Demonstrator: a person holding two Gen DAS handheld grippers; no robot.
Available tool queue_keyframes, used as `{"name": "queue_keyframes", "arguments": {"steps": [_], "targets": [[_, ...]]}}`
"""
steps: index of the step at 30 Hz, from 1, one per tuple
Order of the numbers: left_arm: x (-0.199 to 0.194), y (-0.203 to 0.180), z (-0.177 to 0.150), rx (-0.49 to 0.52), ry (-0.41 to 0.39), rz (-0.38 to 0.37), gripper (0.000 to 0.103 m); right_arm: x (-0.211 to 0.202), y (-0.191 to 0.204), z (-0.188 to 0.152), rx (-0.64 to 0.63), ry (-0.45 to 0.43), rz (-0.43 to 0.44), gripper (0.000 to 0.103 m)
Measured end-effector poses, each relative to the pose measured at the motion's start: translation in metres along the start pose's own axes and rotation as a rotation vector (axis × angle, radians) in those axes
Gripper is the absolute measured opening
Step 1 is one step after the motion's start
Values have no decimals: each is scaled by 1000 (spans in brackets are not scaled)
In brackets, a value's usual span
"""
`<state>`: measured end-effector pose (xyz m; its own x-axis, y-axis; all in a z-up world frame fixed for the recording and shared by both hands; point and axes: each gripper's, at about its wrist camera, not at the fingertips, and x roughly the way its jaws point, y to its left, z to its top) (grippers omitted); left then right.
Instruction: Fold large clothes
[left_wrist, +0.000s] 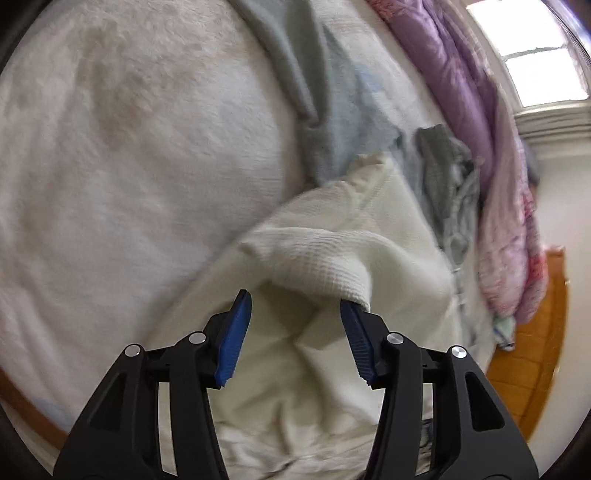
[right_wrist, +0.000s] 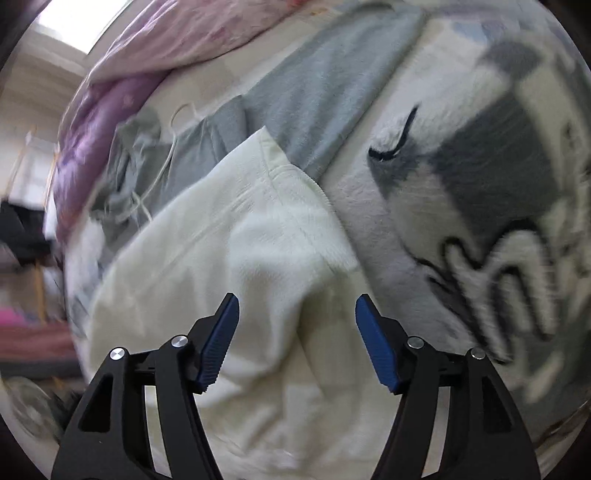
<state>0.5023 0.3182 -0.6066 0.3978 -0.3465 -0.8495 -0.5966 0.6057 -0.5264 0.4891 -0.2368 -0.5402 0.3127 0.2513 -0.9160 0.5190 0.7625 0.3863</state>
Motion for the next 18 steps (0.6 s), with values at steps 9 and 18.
{"name": "queue_keyframes", "arguments": {"steps": [9, 18], "targets": [[15, -12, -21, -112, -28, -153, 60, 21, -4, 15, 85, 26, 81, 61], [-5, 5, -59, -197, -144, -187, 81, 28, -1, 28, 34, 129, 173, 63]]}}
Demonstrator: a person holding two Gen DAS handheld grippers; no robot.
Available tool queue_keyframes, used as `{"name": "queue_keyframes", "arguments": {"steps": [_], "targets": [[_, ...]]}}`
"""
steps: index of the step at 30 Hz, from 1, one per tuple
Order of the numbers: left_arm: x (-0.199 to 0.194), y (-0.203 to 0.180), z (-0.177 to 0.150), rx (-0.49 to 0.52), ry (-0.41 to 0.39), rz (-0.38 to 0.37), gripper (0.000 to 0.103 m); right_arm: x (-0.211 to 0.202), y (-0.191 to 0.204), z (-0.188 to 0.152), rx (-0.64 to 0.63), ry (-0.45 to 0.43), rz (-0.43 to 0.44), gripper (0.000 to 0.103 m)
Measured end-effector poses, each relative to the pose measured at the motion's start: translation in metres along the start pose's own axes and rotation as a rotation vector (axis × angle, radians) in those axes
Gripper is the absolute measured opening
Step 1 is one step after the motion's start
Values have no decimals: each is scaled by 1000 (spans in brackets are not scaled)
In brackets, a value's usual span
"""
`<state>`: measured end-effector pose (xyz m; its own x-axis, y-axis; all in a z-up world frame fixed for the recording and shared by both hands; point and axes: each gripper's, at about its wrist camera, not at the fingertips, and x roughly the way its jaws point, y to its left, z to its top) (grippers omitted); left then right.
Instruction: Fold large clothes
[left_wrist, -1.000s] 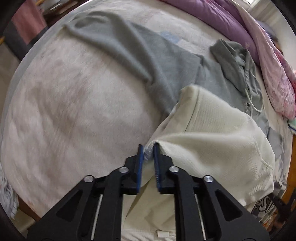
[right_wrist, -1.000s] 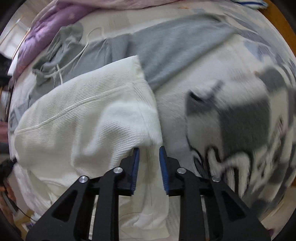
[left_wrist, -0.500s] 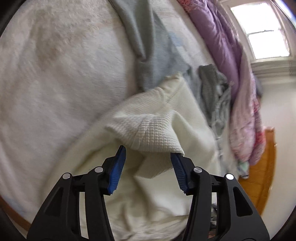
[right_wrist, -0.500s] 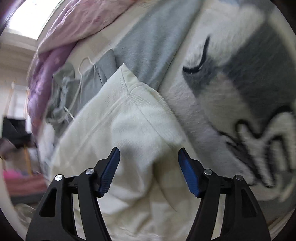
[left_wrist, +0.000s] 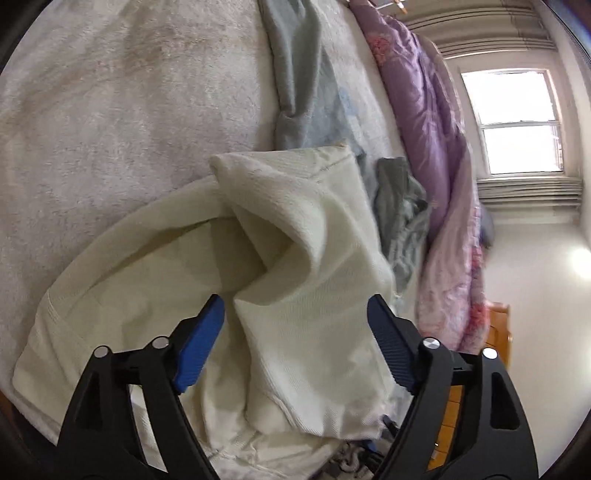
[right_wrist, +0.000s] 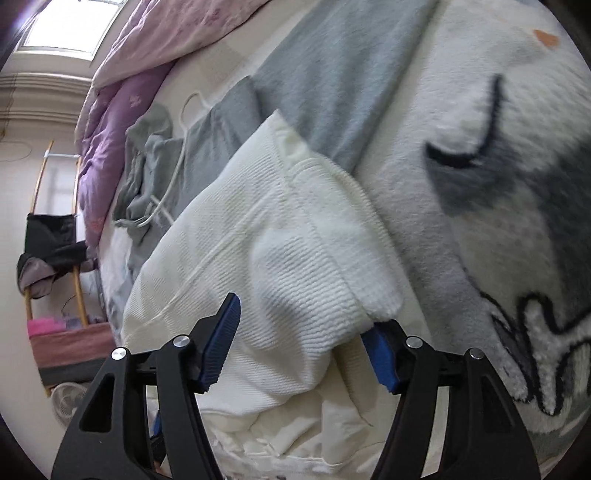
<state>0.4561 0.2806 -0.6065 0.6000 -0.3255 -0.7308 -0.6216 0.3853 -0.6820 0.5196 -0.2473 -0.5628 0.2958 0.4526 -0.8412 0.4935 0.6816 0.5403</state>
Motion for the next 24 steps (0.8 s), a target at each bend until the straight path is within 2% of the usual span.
{"name": "queue_keyframes", "arguments": {"steps": [1, 4, 5, 6, 7, 8, 9, 10, 13, 16, 21, 24], "targets": [[5, -1, 3, 3, -4, 2, 81, 1, -1, 1, -2, 3, -2, 63], [31, -5, 16, 7, -28, 88, 81, 13, -2, 6, -5, 23, -26, 63], [40, -6, 21, 6, -24, 105, 80, 16, -4, 6, -1, 24, -31, 60], [46, -6, 24, 14, -17, 121, 78, 19, -5, 6, -3, 21, -41, 49], [52, -10, 28, 36, -8, 136, 68, 21, -6, 5, -10, 10, -53, 41], [56, -15, 31, 76, 8, 128, 42, 21, -6, 4, -23, -4, -70, 26], [60, -26, 33, 152, 26, 157, 26, 21, -6, 3, -36, -18, -75, 15], [64, -32, 34, 207, 43, 187, 6, 17, -7, 3, -51, -29, -74, 15], [57, -46, 37, 291, 80, 208, 4, 1, 2, -7, -143, -78, -95, 12], [29, -47, 35, 321, 115, 178, 4, -24, 17, -24, -221, -125, -111, 12], [-16, -40, 18, 406, 198, 172, 4, -57, 23, -57, -255, -158, -152, 12], [-35, -21, 4, 406, 242, 196, 4, -69, 15, -84, -245, -138, -186, 12]]}}
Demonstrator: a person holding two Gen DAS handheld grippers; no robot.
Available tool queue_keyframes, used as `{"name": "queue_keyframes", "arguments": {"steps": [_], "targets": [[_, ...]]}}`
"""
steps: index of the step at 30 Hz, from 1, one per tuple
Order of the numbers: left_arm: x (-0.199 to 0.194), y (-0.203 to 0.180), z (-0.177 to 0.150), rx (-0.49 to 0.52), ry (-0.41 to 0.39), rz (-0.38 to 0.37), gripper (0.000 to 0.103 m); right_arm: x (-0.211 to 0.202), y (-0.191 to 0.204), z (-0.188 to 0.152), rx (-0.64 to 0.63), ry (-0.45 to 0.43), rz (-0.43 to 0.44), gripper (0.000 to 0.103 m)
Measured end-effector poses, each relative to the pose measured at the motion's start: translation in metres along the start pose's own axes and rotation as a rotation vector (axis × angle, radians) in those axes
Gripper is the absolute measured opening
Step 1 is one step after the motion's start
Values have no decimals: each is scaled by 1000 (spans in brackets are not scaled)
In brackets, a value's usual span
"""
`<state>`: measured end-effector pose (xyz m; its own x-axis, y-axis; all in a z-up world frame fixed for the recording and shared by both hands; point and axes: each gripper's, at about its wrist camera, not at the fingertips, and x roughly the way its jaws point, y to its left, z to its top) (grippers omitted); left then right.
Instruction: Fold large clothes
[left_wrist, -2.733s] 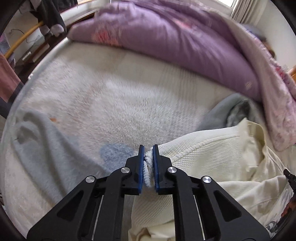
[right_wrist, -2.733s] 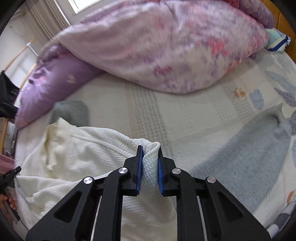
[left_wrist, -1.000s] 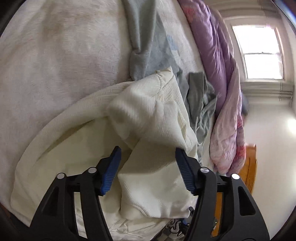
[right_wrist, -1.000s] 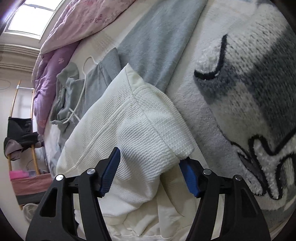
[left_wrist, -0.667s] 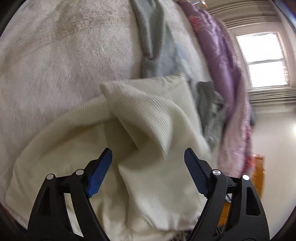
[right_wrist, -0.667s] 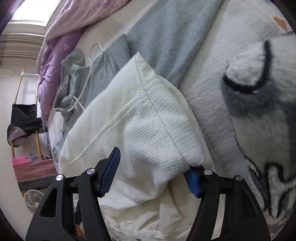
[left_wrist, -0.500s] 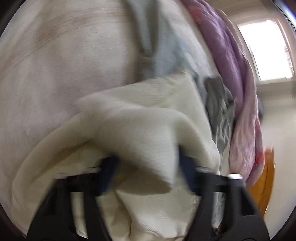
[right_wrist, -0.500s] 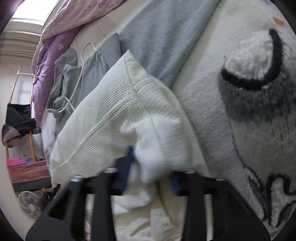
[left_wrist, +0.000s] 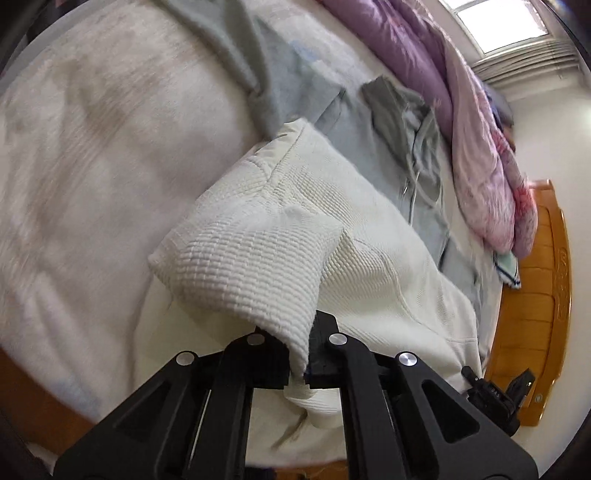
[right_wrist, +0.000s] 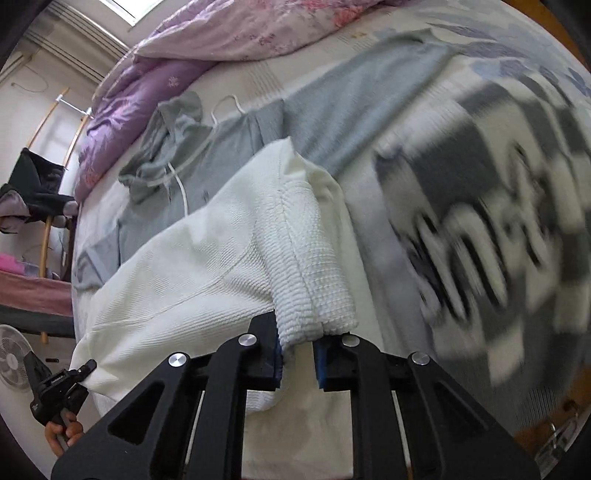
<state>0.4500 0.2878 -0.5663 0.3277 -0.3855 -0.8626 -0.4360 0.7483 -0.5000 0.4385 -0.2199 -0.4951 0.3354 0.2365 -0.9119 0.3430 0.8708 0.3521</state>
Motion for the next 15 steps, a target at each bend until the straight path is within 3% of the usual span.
{"name": "queue_keyframes", "arguments": {"steps": [7, 10, 13, 14, 15], "targets": [[17, 48, -46, -41, 64, 52, 5, 20, -33, -68, 59, 124, -92, 12], [27, 61, -58, -26, 76, 85, 5, 33, -37, -77, 49, 130, -122, 12], [42, 78, -62, -51, 98, 104, 14, 57, -38, -79, 20, 145, -175, 13], [44, 83, -63, -63, 95, 101, 21, 63, -38, -79, 19, 150, -185, 15], [47, 86, -63, -76, 96, 89, 24, 68, -38, -78, 19, 152, -194, 20]]}}
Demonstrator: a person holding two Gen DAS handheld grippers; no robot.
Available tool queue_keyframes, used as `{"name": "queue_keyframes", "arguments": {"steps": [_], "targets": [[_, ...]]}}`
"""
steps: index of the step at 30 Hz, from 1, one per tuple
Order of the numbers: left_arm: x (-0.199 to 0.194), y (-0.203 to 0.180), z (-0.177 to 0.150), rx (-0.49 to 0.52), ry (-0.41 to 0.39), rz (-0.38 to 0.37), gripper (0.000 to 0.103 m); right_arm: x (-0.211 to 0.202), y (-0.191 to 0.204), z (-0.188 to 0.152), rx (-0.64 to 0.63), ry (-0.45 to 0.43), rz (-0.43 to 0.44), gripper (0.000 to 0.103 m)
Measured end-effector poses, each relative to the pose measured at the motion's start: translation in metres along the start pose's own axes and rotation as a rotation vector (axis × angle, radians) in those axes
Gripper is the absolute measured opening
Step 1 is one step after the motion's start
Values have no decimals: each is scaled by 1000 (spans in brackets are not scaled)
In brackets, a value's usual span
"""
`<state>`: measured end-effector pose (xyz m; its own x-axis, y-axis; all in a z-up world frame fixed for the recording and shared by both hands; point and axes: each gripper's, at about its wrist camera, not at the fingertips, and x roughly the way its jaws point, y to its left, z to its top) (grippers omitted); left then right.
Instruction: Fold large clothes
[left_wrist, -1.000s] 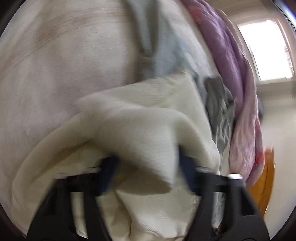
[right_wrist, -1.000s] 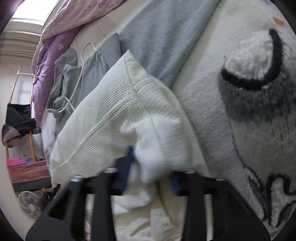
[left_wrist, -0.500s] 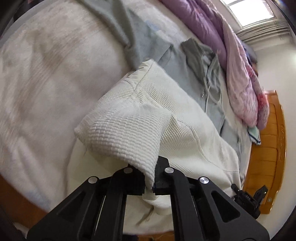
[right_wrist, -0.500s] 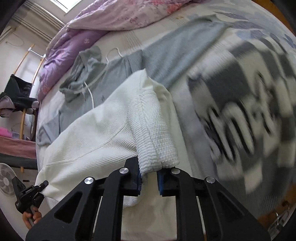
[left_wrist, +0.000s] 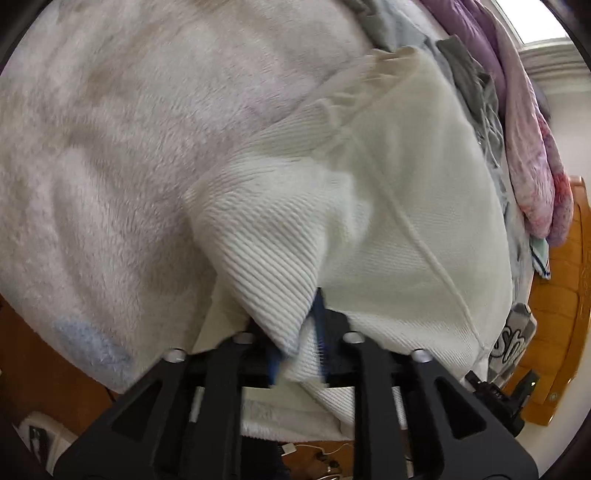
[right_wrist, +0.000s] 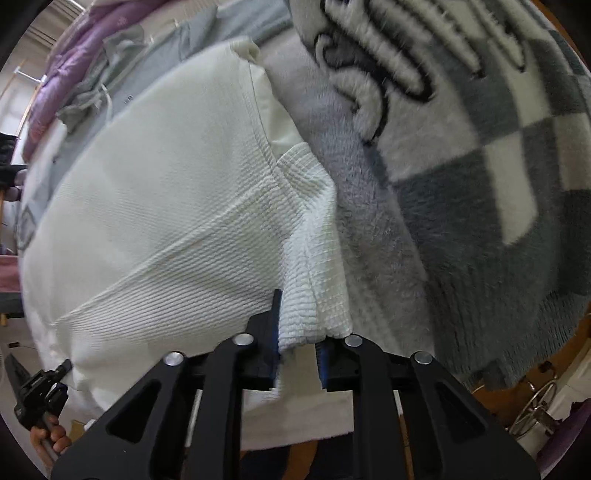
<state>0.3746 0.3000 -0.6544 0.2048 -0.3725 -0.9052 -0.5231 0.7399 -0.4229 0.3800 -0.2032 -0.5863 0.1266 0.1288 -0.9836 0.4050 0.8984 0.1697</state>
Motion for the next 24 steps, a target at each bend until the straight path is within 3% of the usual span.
{"name": "queue_keyframes", "arguments": {"steps": [2, 3, 4, 5, 6, 9, 11, 13, 15, 17, 21, 24], "targets": [[-2, 2, -1, -18, -7, -33, 30, 2, 3, 0, 9, 3, -17, 25], [-6, 3, -3, -24, -15, -50, 35, -3, 4, 1, 23, 0, -23, 33], [-10, 4, -5, -29, -21, -55, 52, -8, 7, 1, 28, -6, -51, 41], [-16, 7, -8, -42, -36, -78, 59, -14, 9, 0, 24, -11, -84, 53], [-22, 11, -12, -58, -51, -100, 63, -24, 11, -1, 15, -30, -117, 58], [-38, 25, -20, -104, -90, -133, 67, -57, 29, -7, -35, -107, -175, 59], [-48, 38, -23, -129, -118, -137, 68, -76, 52, -9, -94, -166, -167, 59], [-53, 48, -23, -147, -135, -147, 71, -83, 86, -8, -153, -191, -40, 42], [-52, 55, -23, -155, -139, -113, 71, -74, 127, -1, -223, -182, 80, 19], [-48, 62, -22, -161, -134, -98, 71, -55, 169, 12, -297, -186, 133, 4], [-38, 65, -23, -172, -135, -78, 71, 2, 234, 45, -355, -145, 163, 1], [-31, 66, -24, -186, -130, -74, 72, 40, 252, 52, -385, -90, 118, 1]]}}
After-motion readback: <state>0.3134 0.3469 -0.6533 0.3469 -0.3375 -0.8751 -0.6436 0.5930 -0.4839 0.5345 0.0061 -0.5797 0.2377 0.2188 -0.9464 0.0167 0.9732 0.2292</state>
